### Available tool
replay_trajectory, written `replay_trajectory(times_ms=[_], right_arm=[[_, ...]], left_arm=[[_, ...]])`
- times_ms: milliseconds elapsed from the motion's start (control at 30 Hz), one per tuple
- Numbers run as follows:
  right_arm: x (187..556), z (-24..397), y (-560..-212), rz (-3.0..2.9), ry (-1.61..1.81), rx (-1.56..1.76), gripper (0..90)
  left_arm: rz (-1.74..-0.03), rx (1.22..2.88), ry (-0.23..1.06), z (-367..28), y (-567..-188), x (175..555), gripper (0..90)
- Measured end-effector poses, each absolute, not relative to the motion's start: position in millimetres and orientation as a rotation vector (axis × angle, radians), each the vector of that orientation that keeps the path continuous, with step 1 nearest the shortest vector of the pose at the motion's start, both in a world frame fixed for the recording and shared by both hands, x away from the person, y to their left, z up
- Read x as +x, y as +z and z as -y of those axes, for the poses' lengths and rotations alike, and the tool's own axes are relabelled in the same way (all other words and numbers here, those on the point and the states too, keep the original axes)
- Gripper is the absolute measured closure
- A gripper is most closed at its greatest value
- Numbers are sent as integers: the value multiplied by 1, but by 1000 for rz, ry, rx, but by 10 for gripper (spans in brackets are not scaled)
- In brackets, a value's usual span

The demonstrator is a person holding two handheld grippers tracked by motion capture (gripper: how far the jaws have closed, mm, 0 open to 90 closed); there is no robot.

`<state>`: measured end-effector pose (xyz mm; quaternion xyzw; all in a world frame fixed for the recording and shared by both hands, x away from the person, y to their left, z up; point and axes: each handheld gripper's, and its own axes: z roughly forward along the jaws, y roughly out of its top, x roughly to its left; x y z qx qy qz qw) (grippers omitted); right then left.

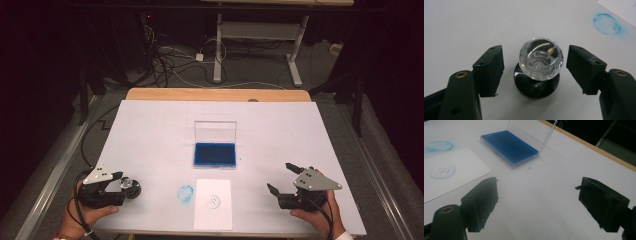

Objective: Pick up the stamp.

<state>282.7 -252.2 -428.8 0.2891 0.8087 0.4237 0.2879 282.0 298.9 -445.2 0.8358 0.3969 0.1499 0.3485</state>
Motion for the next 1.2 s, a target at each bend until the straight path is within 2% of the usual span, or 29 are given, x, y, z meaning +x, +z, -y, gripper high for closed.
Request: replay_trajectory(times_ms=[167,233,300,333,433,1200], right_arm=[[281,254,-430,-2165,1126,777,157],[281,254,-430,-2164,1123,775,158],[281,253,-430,-2166,1123,773,158],[281,253,-430,-2170,1122,767,158],[281,253,-430,-2173,1117,769,159],[281,253,-431,-2183,1120,768,160]], left_arm=[[-1036,2174,375,-297,-448,287,334],[-1034,2166,369,-298,-448,287,407],[-1015,2172,361,-299,-447,286,438],[-1015,2172,361,-299,-447,286,488],[-1005,2190,358,-299,-447,285,513],[-1003,2193,360,-299,-444,285,530]])
